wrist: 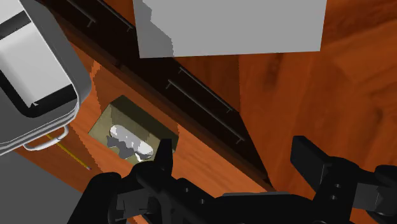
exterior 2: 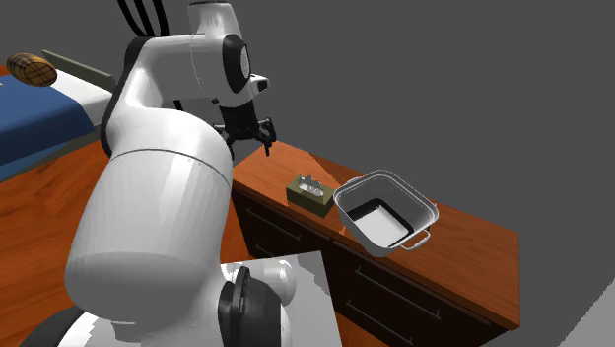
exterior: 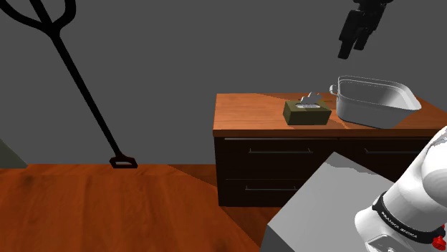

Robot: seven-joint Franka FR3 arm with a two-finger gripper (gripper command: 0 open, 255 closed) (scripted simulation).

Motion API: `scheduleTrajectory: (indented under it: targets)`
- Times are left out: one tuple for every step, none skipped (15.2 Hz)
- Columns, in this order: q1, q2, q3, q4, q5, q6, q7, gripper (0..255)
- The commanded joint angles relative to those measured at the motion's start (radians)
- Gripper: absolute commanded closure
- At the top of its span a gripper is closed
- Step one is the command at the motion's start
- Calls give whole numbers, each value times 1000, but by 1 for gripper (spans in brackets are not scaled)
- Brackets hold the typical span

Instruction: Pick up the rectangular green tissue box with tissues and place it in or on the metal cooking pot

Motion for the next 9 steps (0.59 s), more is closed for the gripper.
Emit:
scheduleTrajectory:
  targets:
    - [0,0,0,0,0,0,0,0]
    - [3,4,-5,-26,-25,27,-25,0]
    - [5,9,-9,-52,-49,54,-49,0]
    - [7,16,-15,-77,-74,82,-72,0]
    - [8,23,-20,-101,-100,111,-95,0]
    - [9,32,-26,-124,-126,141,-117,0]
    - [9,41,-33,-147,-152,171,-138,0]
    - [9,53,-39,-168,-179,203,-158,0]
    - [8,65,-47,-188,-206,235,-178,0]
